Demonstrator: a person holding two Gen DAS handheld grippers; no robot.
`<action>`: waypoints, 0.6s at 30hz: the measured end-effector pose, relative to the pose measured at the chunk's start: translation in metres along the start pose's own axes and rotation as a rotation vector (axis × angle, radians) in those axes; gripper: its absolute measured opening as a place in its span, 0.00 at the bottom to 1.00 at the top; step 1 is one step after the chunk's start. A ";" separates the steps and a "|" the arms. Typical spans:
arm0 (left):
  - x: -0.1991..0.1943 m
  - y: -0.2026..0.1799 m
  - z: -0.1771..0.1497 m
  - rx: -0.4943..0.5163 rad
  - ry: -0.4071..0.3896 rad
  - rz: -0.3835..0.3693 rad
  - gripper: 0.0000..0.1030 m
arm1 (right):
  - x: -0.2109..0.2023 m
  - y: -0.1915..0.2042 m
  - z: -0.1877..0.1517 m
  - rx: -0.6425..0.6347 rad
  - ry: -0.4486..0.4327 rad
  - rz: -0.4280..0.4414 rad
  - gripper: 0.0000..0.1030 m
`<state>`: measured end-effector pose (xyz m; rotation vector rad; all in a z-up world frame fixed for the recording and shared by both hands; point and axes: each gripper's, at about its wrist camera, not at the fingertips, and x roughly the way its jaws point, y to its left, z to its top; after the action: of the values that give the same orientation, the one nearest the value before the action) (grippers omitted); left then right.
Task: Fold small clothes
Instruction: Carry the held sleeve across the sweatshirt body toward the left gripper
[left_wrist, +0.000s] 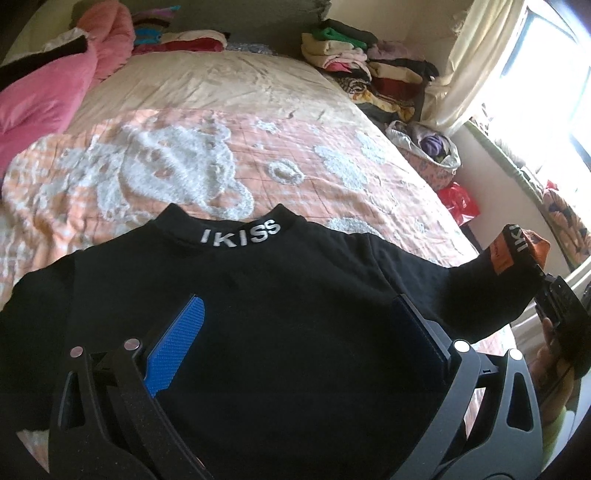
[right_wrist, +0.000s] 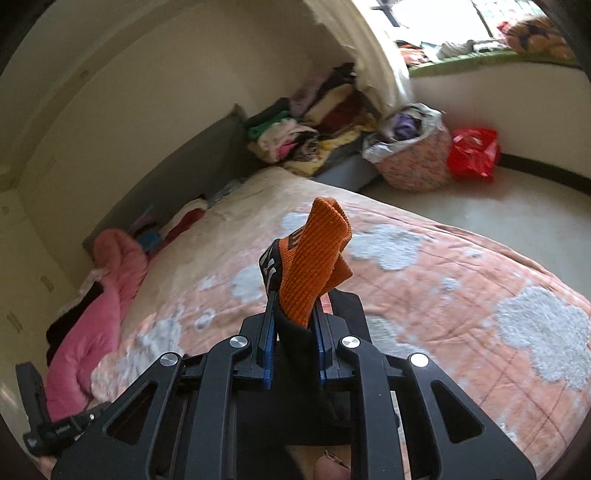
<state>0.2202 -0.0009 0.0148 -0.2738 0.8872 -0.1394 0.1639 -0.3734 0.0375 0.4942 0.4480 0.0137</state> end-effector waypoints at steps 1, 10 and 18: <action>-0.003 0.003 0.000 -0.001 -0.002 0.002 0.92 | 0.000 0.005 -0.001 -0.011 0.002 0.005 0.15; -0.018 0.035 -0.010 -0.089 0.035 -0.089 0.92 | 0.005 0.059 -0.015 -0.100 0.044 0.037 0.15; -0.033 0.059 -0.017 -0.136 0.027 -0.154 0.92 | 0.015 0.112 -0.047 -0.189 0.103 0.092 0.15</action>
<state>0.1862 0.0602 0.0118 -0.4685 0.9040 -0.2264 0.1686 -0.2510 0.0459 0.3284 0.5195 0.1694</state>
